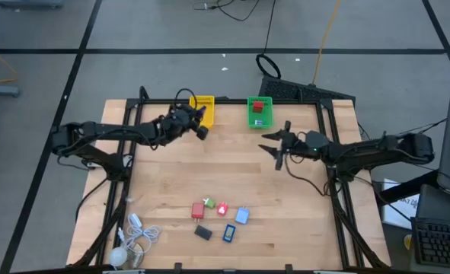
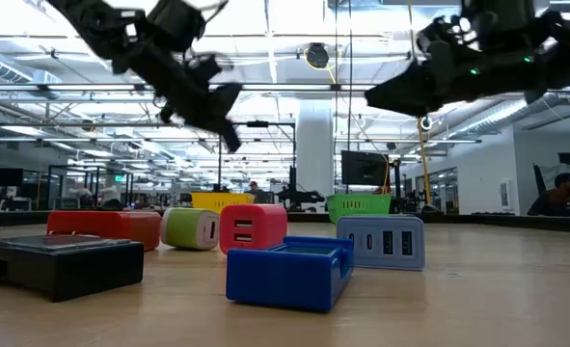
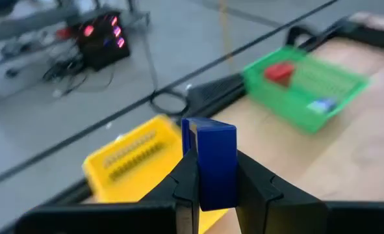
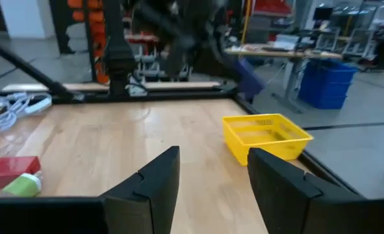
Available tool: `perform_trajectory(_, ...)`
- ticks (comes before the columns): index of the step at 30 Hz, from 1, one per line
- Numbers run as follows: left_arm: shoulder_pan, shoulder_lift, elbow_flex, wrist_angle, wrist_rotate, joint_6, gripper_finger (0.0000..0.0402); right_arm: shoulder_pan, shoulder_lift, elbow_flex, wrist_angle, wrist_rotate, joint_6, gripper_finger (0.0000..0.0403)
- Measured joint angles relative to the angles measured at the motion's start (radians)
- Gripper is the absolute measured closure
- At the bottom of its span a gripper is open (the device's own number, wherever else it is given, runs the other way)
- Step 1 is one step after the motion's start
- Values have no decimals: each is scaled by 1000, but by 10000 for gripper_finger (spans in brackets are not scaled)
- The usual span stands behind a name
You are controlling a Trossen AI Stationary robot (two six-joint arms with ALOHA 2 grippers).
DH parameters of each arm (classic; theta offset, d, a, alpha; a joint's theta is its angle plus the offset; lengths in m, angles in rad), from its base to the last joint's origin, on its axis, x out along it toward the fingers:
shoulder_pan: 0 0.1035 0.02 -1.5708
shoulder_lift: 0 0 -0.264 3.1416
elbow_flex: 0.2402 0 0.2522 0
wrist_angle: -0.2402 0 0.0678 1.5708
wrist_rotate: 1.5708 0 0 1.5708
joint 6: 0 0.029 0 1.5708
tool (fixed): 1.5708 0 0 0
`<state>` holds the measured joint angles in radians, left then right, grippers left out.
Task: Pick & Place Office items
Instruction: Put the right blue digital timer into the yellow bin
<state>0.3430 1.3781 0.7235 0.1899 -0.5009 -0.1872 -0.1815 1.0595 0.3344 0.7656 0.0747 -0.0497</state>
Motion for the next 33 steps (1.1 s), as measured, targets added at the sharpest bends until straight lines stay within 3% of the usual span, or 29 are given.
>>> perform_trajectory(11,176,11,-85,100,33,-109,344,-17,-75,-107,79,29,11,234)
perform_trajectory(19,192,124,-84,250,68,-136,344,-17,-75,-109,83,28,10,234)
perform_trajectory(23,196,181,-85,263,6,-140,344,-17,-75,-109,81,28,11,234)
perform_trajectory(33,198,239,-85,307,22,-159,344,-17,-75,-109,81,29,12,234)
